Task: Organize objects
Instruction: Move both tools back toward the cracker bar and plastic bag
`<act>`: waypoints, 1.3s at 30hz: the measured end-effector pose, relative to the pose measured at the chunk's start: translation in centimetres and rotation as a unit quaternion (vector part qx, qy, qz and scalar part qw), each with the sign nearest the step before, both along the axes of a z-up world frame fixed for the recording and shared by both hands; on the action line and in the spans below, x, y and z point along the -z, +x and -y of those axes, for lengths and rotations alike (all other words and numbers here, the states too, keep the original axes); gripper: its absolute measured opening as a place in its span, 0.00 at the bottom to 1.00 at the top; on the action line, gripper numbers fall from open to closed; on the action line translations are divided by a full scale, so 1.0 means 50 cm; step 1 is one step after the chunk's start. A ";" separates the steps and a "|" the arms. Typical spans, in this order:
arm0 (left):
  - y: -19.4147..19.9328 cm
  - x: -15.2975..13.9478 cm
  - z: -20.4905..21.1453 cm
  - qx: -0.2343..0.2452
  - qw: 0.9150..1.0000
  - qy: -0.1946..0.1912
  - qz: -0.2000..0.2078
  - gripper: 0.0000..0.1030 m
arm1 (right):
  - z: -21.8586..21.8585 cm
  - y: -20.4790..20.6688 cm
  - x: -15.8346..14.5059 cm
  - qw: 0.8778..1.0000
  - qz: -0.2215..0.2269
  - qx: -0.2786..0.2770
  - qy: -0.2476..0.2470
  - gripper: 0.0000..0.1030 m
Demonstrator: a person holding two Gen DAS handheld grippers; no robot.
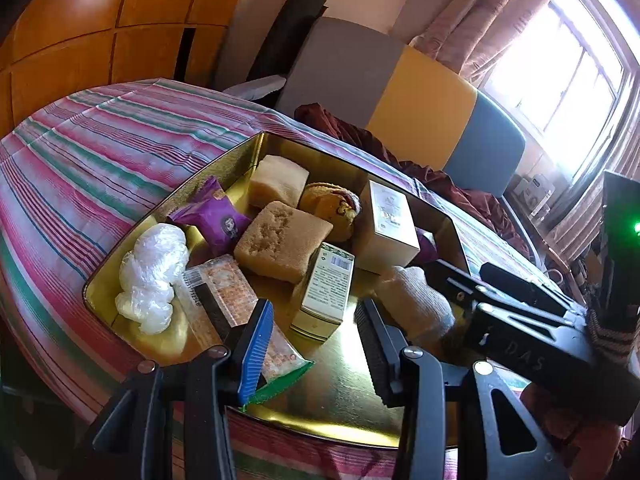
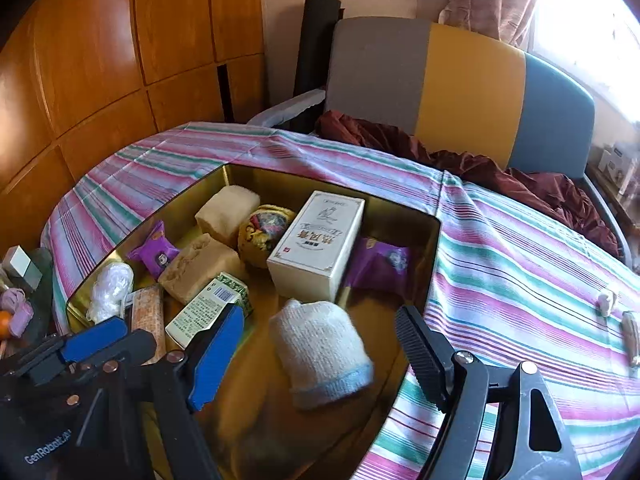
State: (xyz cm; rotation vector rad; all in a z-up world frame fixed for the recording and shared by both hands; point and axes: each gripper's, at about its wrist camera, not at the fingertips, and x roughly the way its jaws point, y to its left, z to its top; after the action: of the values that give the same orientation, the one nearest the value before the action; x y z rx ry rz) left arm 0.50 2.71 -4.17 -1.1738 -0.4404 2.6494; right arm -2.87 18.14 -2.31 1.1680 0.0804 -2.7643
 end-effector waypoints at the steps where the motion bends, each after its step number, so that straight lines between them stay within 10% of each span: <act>1: 0.001 -0.001 -0.003 0.002 1.000 0.000 -0.001 0.42 | -0.005 0.002 -0.003 1.000 -0.002 0.003 -0.001 0.77; 24: 0.020 -0.059 -0.163 0.119 0.992 -0.026 -0.031 0.47 | -0.249 0.053 -0.015 0.992 0.000 0.129 0.004 0.80; 39: 0.060 -0.036 -0.438 0.304 0.951 -0.060 0.001 0.58 | -0.570 0.153 0.106 0.963 0.064 0.263 0.012 0.81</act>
State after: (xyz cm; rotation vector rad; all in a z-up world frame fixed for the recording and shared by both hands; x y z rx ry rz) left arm 3.52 24.62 -2.35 -1.1174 0.0866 2.1537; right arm 4.77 46.62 -7.63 1.5643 -0.2488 -3.1193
